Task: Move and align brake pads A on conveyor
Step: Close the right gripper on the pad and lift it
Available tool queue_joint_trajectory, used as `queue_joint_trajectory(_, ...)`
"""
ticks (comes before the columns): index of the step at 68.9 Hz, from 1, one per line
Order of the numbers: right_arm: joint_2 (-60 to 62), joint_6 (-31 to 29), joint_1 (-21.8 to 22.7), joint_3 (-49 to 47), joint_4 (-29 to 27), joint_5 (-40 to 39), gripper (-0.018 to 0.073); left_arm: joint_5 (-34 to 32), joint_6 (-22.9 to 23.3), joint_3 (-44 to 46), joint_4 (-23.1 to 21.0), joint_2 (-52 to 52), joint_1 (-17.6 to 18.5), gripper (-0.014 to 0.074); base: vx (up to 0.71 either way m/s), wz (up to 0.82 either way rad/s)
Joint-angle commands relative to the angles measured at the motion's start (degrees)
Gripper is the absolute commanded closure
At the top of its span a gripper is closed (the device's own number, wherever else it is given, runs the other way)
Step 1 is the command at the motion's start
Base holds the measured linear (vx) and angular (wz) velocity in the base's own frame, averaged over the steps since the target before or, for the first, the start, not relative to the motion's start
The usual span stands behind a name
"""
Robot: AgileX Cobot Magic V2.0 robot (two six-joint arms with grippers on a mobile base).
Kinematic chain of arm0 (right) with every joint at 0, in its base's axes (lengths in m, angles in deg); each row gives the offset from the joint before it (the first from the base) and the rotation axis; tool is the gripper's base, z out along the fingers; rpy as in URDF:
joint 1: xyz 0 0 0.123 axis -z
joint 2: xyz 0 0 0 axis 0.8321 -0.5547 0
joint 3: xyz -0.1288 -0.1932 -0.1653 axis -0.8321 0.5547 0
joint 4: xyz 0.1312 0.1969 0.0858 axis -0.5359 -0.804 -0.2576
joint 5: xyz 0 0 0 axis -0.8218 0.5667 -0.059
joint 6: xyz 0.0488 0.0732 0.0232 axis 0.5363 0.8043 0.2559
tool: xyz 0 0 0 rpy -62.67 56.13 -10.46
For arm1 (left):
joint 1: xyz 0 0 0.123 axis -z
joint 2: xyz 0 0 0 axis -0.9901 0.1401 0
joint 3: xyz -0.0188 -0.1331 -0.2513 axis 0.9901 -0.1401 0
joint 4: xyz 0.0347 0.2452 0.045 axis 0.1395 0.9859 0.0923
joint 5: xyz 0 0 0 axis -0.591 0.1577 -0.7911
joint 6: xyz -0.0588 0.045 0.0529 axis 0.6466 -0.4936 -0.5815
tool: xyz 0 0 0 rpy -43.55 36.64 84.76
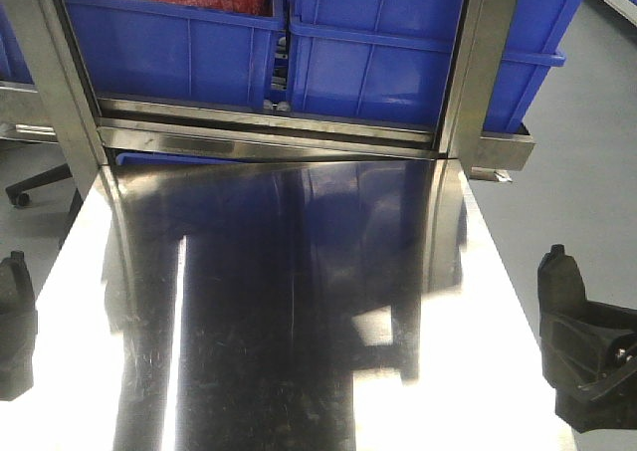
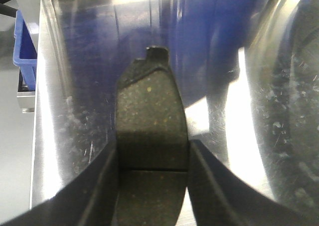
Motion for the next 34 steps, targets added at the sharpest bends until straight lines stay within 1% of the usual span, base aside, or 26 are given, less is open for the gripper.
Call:
queue_joint_trajectory(1, 0.2, -0.4, 0.1, -1.7, 0.6, -5.5, 0.0569, -4.3, 0.1, 1.5, 0.3, -0.2, 0.0, 0.0461, 0.00, 0.00)
queue_joint_trajectory(34, 0.2, -0.4, 0.1, -1.7, 0.6, -5.4, 0.0569, -4.3, 0.1, 1.5, 0.3, -0.2, 0.0, 0.0461, 0.00, 0.00)
